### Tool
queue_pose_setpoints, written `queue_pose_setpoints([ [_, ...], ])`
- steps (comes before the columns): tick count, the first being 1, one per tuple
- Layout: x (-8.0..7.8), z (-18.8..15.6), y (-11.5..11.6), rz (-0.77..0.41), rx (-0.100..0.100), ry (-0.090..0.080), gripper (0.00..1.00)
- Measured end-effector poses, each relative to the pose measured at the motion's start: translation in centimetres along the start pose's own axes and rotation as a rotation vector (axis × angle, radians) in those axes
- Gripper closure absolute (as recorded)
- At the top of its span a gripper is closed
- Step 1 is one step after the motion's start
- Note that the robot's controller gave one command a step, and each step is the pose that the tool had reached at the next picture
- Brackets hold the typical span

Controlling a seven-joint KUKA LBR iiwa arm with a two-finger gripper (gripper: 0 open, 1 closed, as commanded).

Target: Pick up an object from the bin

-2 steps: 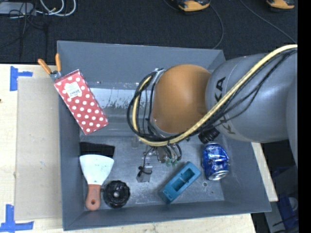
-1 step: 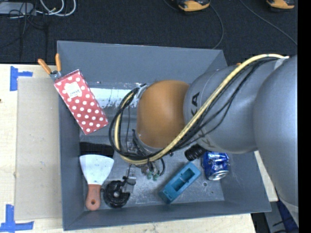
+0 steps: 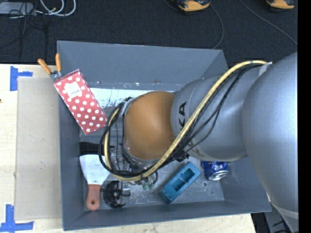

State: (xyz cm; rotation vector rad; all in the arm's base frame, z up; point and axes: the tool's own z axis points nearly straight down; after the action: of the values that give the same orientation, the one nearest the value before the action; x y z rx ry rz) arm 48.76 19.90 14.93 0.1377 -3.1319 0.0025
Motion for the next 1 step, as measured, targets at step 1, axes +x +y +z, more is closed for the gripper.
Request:
queue_pose_setpoints([
  [1, 0.91, 3.86, -1.20, -0.097, 0.000, 0.000, 0.00],
])
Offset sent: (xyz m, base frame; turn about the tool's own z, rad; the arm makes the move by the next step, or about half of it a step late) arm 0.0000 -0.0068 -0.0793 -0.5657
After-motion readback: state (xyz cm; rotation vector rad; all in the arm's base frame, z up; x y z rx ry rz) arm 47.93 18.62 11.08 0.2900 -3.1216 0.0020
